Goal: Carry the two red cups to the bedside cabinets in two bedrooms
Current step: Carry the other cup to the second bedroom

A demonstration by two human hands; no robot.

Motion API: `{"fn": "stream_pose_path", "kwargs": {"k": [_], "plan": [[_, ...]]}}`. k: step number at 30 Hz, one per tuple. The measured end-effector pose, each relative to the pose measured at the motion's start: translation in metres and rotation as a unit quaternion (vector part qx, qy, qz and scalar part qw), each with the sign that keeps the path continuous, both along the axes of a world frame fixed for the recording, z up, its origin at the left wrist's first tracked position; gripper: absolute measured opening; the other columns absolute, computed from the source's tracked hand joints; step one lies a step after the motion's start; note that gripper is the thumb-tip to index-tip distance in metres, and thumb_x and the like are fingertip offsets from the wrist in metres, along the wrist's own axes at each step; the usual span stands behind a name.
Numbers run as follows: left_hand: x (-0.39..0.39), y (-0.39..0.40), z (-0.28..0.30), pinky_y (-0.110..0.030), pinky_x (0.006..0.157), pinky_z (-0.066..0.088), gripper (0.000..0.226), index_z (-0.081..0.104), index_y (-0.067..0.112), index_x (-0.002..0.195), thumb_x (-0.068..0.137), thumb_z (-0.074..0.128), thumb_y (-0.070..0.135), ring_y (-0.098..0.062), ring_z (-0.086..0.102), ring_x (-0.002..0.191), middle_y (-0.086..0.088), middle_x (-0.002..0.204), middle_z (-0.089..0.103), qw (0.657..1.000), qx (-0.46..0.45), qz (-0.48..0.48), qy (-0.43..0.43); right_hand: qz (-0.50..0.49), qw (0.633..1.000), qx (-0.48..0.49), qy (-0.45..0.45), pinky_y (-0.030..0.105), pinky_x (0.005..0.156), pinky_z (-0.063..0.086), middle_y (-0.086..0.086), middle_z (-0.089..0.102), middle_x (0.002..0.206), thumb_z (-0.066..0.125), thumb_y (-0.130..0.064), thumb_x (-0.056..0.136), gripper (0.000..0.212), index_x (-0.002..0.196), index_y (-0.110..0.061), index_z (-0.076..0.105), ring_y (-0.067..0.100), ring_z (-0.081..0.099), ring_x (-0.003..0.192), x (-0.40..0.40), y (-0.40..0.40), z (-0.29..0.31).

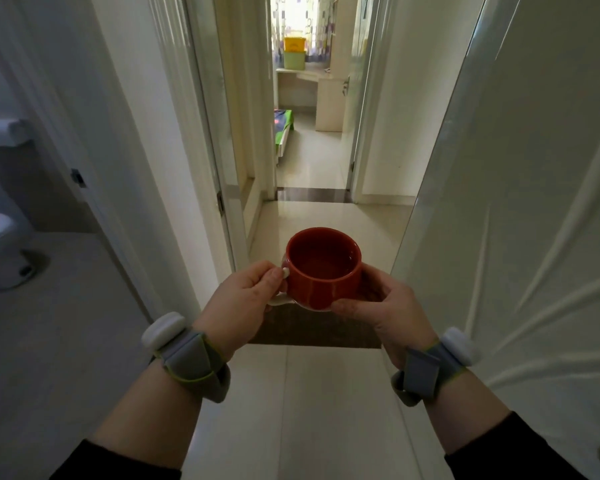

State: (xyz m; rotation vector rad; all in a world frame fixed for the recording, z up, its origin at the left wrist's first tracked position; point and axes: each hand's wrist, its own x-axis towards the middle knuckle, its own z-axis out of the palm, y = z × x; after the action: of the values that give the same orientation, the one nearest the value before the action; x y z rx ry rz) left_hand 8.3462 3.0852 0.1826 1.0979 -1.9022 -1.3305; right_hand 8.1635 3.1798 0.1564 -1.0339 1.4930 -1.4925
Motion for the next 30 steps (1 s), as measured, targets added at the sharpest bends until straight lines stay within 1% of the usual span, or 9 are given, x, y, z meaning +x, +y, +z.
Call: {"fn": "stream_pose_path", "kwargs": {"k": [4,8,11,13,16,19,23,28,30], "plan": [[-0.029,-0.071,0.002,-0.026,0.067,0.041,0.03,0.063,0.021,0.085,0.096,0.038,0.033,0.003,0.058,0.067,0.021,0.065,0.064,1.0,-0.007,-0.026,-0.006,-0.018,1.0,0.0,-0.001,0.028,0.087,0.052,-0.01,0.068,0.112,0.084,-0.029,0.048,0.065,0.106,-0.038,0.057,0.01,0.062,0.107,-0.029,-0.064,0.003],[-0.061,-0.132,0.006,-0.025,0.066,0.041,0.031,0.063,0.023,0.08,0.096,0.039,0.035,-0.006,0.059,0.073,0.014,0.07,0.063,1.0,-0.008,-0.025,-0.011,-0.03,1.0,-0.005,-0.005,0.029,0.086,0.054,-0.011,0.07,0.109,0.086,-0.031,0.043,0.072,0.11,-0.036,0.059,0.008,0.064,0.104,-0.06,-0.122,0.002],[-0.087,-0.172,0.006,-0.025,0.065,0.04,0.03,0.062,0.024,0.079,0.095,0.039,0.034,0.0,0.059,0.067,0.016,0.067,0.063,0.999,-0.008,-0.03,-0.015,-0.032,0.999,-0.002,-0.007,0.026,0.083,0.054,-0.017,0.071,0.105,0.087,-0.033,0.043,0.073,0.111,-0.036,0.059,0.004,0.064,0.102,-0.086,-0.161,0.0],[-0.107,-0.2,0.006,-0.026,0.067,0.04,0.03,0.061,0.025,0.078,0.096,0.039,0.034,-0.003,0.059,0.069,0.014,0.069,0.063,0.999,-0.012,-0.029,-0.02,-0.035,0.999,-0.001,-0.008,0.03,0.088,0.053,-0.014,0.07,0.109,0.087,-0.031,0.044,0.071,0.109,-0.037,0.059,0.007,0.063,0.106,-0.105,-0.19,-0.001],[-0.144,-0.245,0.003,-0.029,0.069,0.042,0.029,0.06,0.022,0.08,0.096,0.039,0.033,-0.014,0.057,0.076,0.006,0.076,0.061,0.999,-0.021,-0.02,-0.022,-0.034,0.999,-0.005,-0.008,0.032,0.089,0.053,-0.01,0.07,0.112,0.087,-0.03,0.044,0.077,0.116,-0.031,0.059,0.01,0.063,0.106,-0.141,-0.237,-0.004],[-0.179,-0.283,0.006,-0.028,0.068,0.042,0.028,0.06,0.022,0.08,0.096,0.039,0.032,-0.013,0.057,0.074,0.005,0.076,0.061,1.0,-0.025,-0.007,-0.016,-0.024,1.0,-0.015,-0.004,0.03,0.085,0.055,-0.011,0.072,0.107,0.087,-0.029,0.044,0.077,0.116,-0.028,0.061,0.009,0.066,0.102,-0.177,-0.28,-0.001],[-0.222,-0.329,0.006,-0.026,0.064,0.041,0.03,0.06,0.022,0.078,0.096,0.038,0.032,-0.014,0.056,0.073,0.004,0.075,0.061,0.999,-0.032,0.018,-0.022,-0.001,1.0,-0.026,0.0,0.039,0.09,0.054,-0.002,0.07,0.114,0.087,-0.026,0.048,0.081,0.123,-0.018,0.06,0.017,0.065,0.107,-0.221,-0.33,0.004],[-0.27,-0.39,0.004,-0.024,0.064,0.04,0.029,0.061,0.025,0.078,0.096,0.039,0.032,-0.007,0.056,0.069,0.009,0.073,0.061,0.999,-0.028,0.022,-0.009,0.022,0.999,-0.028,0.003,0.026,0.078,0.056,-0.009,0.073,0.108,0.084,-0.023,0.051,0.062,0.109,-0.032,0.063,0.011,0.067,0.101,-0.274,-0.394,0.007],[-0.287,-0.415,0.002,-0.023,0.063,0.04,0.03,0.061,0.025,0.077,0.096,0.039,0.032,-0.005,0.056,0.068,0.01,0.072,0.061,0.999,-0.028,0.022,-0.004,0.026,0.999,-0.027,0.004,0.024,0.077,0.056,-0.009,0.073,0.107,0.083,-0.022,0.053,0.058,0.107,-0.033,0.063,0.01,0.067,0.1,-0.291,-0.419,0.007]]}}
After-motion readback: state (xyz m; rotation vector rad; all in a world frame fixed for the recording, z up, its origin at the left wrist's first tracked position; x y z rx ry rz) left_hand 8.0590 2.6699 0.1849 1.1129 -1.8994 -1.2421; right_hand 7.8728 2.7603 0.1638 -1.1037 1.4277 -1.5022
